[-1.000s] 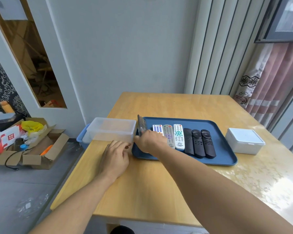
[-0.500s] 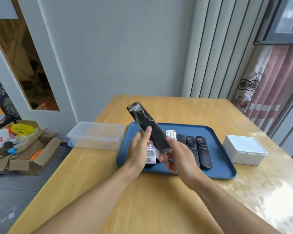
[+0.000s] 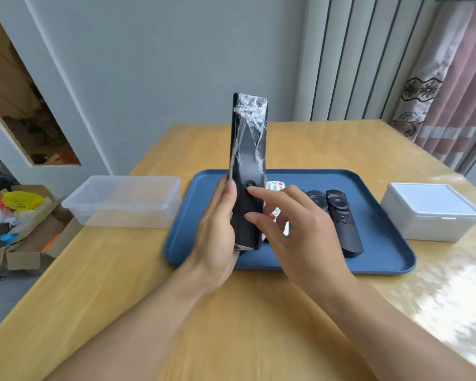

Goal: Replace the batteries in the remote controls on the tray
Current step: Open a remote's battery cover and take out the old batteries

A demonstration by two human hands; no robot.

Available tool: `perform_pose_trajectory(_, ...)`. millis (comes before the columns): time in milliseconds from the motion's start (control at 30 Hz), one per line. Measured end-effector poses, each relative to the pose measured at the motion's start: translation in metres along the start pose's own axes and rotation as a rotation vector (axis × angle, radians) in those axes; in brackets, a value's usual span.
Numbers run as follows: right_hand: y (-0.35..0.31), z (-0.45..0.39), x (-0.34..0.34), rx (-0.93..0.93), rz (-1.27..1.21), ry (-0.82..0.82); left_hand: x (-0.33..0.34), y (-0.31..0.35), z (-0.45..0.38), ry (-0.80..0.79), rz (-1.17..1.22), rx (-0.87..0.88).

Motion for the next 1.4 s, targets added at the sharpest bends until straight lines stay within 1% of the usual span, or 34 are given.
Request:
perform_pose_trajectory(100,0.0,-0.001,-0.001,-0.01,0.012,-0.04,0.006,0.002,0.0,-0.068,-0.024,0.024)
perform_pose_trajectory(200,-0.001,0.0,-0.005,-0.025,0.007,-0.015,0.008,0.004,-0.001,-0.095,-0.048,0.031)
perform_pose_trajectory(600,0.003,0.005,-0.002,-0.019,-0.032,-0.006,0.005,0.007,0.004,-0.044,-0.08,0.042)
perform_pose_trajectory(900,0.005,0.005,0.003,0.024,-0.031,-0.068,0.004,0.006,0.007,-0.022,-0.084,0.018)
perform_pose_trajectory(1000,0.007,0.004,0.003,0.06,-0.064,-0.12,0.005,0.006,0.006,-0.039,-0.127,0.035)
perform_pose_trajectory(1133,0.008,0.002,-0.002,0.123,-0.173,-0.154,0.009,0.008,0.01,-0.083,-0.27,0.099)
perform_pose_trajectory(1233,0.004,0.004,-0.006,0.125,-0.303,-0.191,0.001,0.007,0.008,-0.036,-0.269,0.103)
perform_pose_trajectory(1333,0.0,0.004,-0.009,0.117,-0.439,-0.226,-0.014,0.015,0.004,0.118,-0.196,0.112)
perform_pose_trajectory(1400,-0.005,0.005,-0.005,0.078,-0.433,-0.318,-0.024,0.026,0.003,0.206,-0.108,0.152)
Point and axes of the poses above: each hand's wrist, its own z-axis away from the middle knuckle, its own x-axis out of the palm, y = z × x, the point moved 9 cm from there along -z, towards the middle knuckle, and after that the axes turned 15 degrees about z, right-handed, at the moved point
